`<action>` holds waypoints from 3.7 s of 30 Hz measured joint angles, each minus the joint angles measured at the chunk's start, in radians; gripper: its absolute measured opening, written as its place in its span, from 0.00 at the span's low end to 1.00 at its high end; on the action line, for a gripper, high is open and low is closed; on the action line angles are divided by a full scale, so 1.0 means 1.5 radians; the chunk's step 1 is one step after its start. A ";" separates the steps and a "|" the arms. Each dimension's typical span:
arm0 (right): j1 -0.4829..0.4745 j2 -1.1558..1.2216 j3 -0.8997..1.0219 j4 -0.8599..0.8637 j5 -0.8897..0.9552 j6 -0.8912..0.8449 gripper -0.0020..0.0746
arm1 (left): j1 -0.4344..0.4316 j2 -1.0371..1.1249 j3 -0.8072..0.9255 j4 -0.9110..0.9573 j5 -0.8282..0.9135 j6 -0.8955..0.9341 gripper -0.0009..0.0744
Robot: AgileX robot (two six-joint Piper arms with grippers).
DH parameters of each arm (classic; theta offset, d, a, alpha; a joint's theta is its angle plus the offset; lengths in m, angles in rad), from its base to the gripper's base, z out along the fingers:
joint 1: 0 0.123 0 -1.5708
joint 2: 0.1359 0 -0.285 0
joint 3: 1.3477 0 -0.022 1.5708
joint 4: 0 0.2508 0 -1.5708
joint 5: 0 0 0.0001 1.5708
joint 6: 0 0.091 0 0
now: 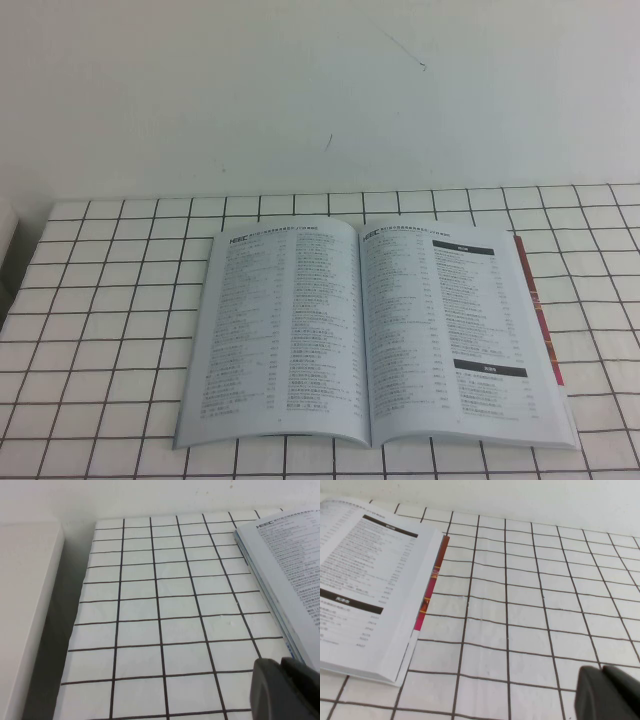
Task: Close book
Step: 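Close the open booklet and leave it lying on the table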
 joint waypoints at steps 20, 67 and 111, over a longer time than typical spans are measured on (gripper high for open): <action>0.000 0.000 0.000 0.000 0.000 0.000 0.02 | 0.000 0.000 0.000 0.000 0.000 0.000 0.01; 0.000 0.000 0.007 -0.023 -0.680 -0.012 0.02 | 0.000 0.000 0.006 0.000 -0.507 0.000 0.01; 0.142 1.130 -0.584 0.609 0.053 -0.628 0.02 | 0.000 0.976 -0.537 -0.236 -0.006 0.173 0.01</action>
